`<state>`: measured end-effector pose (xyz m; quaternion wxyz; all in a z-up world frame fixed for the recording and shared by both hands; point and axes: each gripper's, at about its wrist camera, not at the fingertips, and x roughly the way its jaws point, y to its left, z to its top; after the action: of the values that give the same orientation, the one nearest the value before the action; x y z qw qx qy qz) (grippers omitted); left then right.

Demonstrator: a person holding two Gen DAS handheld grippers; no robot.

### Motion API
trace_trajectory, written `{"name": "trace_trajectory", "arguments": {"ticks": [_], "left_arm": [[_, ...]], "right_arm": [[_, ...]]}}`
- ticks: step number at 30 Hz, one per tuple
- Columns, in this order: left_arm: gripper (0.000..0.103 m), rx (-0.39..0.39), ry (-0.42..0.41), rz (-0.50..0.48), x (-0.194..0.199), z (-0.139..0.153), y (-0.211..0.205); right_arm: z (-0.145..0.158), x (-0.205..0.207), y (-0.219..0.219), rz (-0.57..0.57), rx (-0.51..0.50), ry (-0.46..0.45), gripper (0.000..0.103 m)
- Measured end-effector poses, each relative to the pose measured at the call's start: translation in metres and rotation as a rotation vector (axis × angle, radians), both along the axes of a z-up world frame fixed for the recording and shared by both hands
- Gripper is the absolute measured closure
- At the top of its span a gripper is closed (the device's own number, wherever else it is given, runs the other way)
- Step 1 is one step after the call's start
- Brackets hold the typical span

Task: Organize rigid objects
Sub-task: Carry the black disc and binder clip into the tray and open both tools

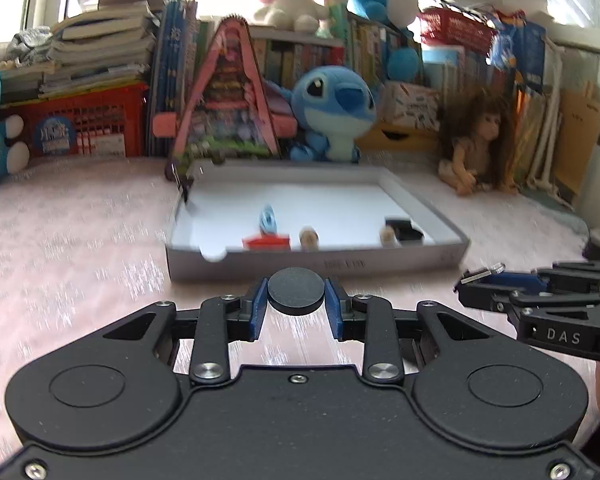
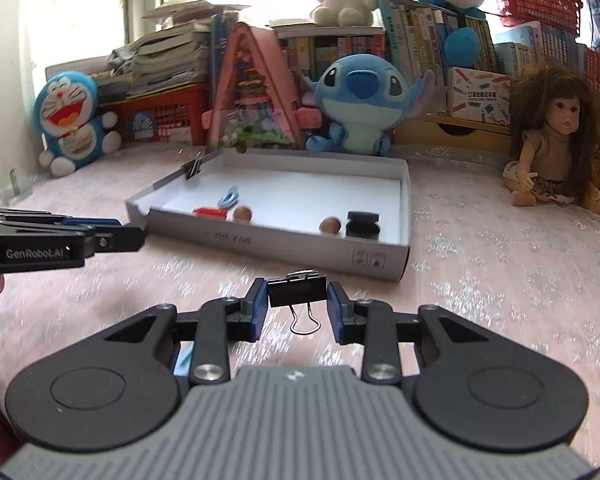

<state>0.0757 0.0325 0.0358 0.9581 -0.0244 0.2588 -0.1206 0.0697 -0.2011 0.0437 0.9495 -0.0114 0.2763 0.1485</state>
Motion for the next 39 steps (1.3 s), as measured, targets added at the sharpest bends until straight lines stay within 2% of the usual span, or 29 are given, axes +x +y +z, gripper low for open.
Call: {"name": "trace_trajectory", "arguments": {"ticks": [9, 16, 21, 28, 39], "left_arm": [[0.074, -0.025, -0.013, 0.015, 0.05, 0.021, 0.006], [0.074, -0.017, 0.032, 0.067, 0.1, 0.019, 0.012], [0.074, -0.041, 0.11, 0.069, 0.134, 0.008, 0.019], [0.074, -0.009, 0.14, 0.088, 0.158, -0.006, 0.015], [0.074, 0.032, 0.143, 0.07, 0.161, -0.021, 0.008]], "right_arm": [[0.013, 0.044, -0.009, -0.036, 0.073, 0.045, 0.066], [0.02, 0.082, -0.007, -0.043, 0.123, 0.079, 0.066], [0.012, 0.1, -0.003, -0.046, 0.179, 0.12, 0.066], [-0.005, 0.118, 0.017, -0.038, 0.117, 0.102, 0.066], [-0.018, 0.127, 0.03, -0.033, 0.078, 0.099, 0.066]]}}
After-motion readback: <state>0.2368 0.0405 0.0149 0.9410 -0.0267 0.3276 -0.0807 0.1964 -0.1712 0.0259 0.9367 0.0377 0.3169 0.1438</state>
